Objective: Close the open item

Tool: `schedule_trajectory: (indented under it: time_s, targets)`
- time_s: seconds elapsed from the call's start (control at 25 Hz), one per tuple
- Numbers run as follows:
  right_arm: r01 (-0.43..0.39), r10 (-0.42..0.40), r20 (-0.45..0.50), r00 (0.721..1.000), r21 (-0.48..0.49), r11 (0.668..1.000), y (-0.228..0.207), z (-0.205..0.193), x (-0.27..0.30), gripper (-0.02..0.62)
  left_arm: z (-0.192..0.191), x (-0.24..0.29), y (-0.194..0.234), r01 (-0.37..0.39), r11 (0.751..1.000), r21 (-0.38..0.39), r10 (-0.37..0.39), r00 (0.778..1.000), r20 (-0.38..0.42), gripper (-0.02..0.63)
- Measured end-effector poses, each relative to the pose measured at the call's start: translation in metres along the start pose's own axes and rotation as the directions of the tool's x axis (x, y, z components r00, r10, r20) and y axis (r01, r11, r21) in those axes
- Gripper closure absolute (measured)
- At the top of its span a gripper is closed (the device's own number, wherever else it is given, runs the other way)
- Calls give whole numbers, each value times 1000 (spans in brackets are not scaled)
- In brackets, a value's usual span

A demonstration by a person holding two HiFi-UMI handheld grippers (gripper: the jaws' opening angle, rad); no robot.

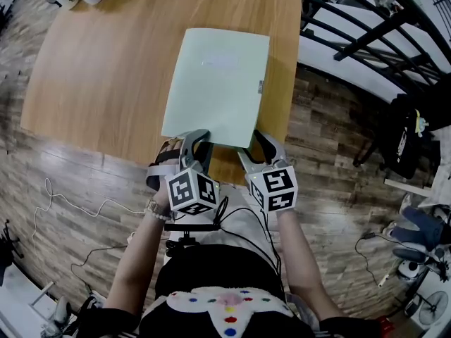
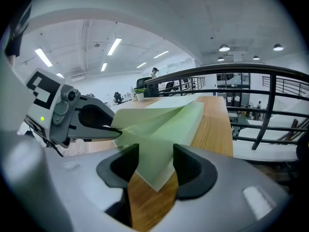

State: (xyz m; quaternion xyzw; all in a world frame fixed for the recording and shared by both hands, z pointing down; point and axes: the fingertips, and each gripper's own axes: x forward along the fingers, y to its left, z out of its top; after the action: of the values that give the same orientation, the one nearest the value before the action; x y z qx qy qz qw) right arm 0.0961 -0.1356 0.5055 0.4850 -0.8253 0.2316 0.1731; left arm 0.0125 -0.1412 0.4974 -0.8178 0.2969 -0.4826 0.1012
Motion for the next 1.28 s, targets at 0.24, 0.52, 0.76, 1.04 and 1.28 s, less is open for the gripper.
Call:
schedule_trajectory:
  time_s: [0.24,0.52,0.76,1.04,1.28]
  targets:
    - [13,-14,5,1000,31,999,-16,0,-16,379,-2,6,-7,-20,995,93,24,999,-35,552]
    - [131,-132,96,987,10,991,-59,34,-36,554,-2,5,-5,-27,992,125,34,998,-52,552]
    - [127,-123,171,978,-14,992,-78,72,-21,586,-2,5,-6,-19,987,161,31,997,-70,554]
    - [80,-65,151,986,-92,993,-81,92,25,588,-4,6,-5,4,979,203,14,996,-88,554]
    - [46,-35,81,996,-145,988,-80,88,59,588,-1,6,-7,22,977,210,-3,996,-91,552]
